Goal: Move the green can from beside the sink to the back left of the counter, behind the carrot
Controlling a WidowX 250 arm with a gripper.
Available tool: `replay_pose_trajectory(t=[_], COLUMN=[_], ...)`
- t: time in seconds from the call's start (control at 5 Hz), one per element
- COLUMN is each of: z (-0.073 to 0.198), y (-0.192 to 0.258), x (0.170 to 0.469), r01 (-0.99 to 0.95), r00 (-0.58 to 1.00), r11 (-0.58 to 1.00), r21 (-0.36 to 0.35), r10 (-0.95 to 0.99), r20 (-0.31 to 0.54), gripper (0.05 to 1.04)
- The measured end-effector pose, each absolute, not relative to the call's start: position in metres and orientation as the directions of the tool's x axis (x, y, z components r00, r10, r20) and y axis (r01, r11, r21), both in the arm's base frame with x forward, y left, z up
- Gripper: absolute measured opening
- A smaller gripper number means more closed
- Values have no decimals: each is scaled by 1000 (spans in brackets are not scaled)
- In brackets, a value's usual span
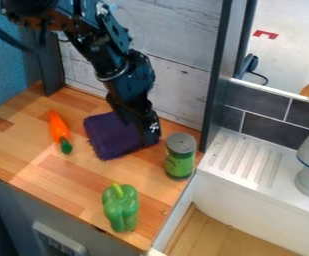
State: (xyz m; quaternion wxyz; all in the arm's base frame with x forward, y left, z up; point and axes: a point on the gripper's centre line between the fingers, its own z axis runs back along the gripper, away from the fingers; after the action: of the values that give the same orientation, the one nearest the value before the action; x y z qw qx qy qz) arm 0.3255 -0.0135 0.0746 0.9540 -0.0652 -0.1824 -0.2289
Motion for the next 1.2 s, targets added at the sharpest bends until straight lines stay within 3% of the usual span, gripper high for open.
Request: replay_pose_trajectory(t=[0.6,1.2], z=[45,43], y=[-43,-49], x=[351,350], r01=[532,578], r00=[816,785], r11=[845,816], r21=[-51,-12], r10=[-496,-553], r20=[298,279], gripper=[1001,1001])
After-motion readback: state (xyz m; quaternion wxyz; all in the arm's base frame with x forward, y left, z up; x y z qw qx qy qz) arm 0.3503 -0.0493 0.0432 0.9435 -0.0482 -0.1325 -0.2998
